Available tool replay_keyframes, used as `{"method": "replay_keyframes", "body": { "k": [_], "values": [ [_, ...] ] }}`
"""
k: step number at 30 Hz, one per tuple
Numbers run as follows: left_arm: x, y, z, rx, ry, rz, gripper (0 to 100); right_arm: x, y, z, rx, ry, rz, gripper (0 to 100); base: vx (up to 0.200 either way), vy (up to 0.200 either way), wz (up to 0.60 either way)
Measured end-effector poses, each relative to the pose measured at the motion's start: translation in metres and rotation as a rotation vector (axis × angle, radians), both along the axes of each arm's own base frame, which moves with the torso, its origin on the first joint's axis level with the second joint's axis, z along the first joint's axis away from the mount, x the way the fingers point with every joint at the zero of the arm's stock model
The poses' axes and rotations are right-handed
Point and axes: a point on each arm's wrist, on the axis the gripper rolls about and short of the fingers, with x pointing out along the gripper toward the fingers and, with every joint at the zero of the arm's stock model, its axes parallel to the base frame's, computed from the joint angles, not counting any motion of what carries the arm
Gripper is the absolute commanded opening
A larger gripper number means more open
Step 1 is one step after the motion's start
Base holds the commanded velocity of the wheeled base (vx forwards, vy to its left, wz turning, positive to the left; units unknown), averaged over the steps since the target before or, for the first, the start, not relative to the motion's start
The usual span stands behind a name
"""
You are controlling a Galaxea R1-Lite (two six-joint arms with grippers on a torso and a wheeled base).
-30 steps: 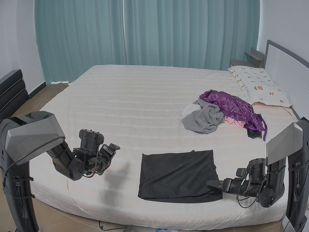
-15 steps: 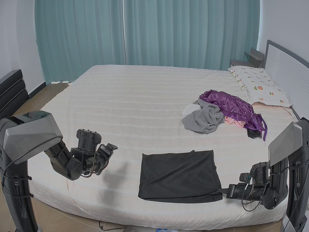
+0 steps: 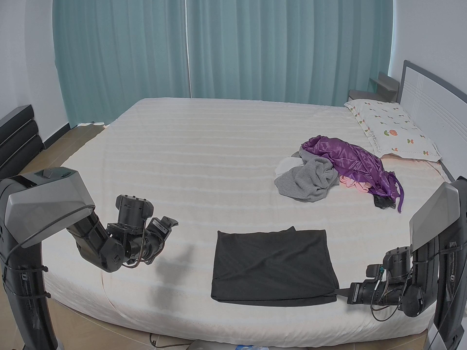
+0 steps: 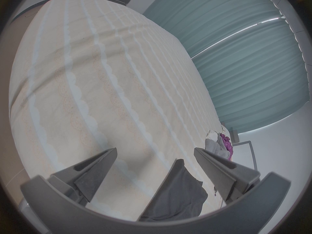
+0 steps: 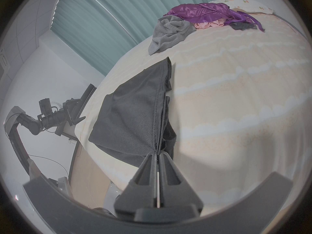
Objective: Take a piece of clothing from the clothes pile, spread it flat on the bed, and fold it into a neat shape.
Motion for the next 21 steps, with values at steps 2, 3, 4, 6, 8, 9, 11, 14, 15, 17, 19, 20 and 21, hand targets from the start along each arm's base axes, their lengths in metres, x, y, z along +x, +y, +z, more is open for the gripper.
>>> {"method": "replay_keyframes", "body": {
  "k": [2,3,4,6,8,9,11,14,15,17,19,20,21],
  "values": [
    [0.000,0.000,0.000,0.000,0.000,0.000,100,-0.001,-0.002,0.000,-0.007,0.000,0.000,100,0.000,0.000,0.00],
    [0.000,0.000,0.000,0.000,0.000,0.000,100,-0.001,-0.003,0.000,-0.014,-0.003,0.006,100,0.000,0.000,0.00],
    [0.000,0.000,0.000,0.000,0.000,0.000,100,-0.002,-0.003,0.000,-0.022,-0.008,0.013,100,0.000,0.000,0.00],
    [0.000,0.000,0.000,0.000,0.000,0.000,100,-0.002,-0.004,0.000,-0.033,-0.013,0.023,100,0.000,0.000,0.00],
    [0.000,0.000,0.000,-0.001,-0.001,0.000,100,-0.001,-0.004,0.000,-0.030,-0.018,0.020,100,0.000,0.000,0.00],
    [0.000,0.000,0.000,-0.001,-0.001,0.000,100,0.000,-0.004,0.000,-0.028,-0.021,0.018,100,0.000,0.000,0.00],
    [0.000,0.000,0.000,-0.001,-0.002,0.000,100,0.003,-0.004,0.000,-0.023,-0.030,0.013,100,0.000,0.000,0.00],
    [0.000,0.000,0.000,-0.001,-0.001,0.000,100,0.015,-0.003,0.001,0.002,-0.063,-0.014,100,0.000,0.000,0.00],
    [0.000,0.000,0.000,-0.001,-0.001,0.000,100,0.021,-0.002,0.001,0.015,-0.078,-0.025,100,0.000,0.000,0.00],
    [0.000,0.000,0.000,-0.001,-0.001,0.000,100,0.037,0.000,0.001,0.043,-0.121,-0.046,100,0.000,0.000,0.00],
    [0.000,0.000,0.000,0.000,0.001,0.001,100,0.055,0.003,0.000,0.070,-0.159,-0.066,100,0.000,0.000,0.00],
    [-0.001,0.000,-0.001,0.000,0.002,0.001,100,0.064,0.005,0.000,0.080,-0.174,-0.074,100,0.000,0.000,0.00],
    [-0.001,0.000,-0.001,-0.001,0.001,0.001,100,0.075,0.006,-0.001,0.093,-0.189,-0.085,100,0.000,0.000,0.00]
  ]
}}
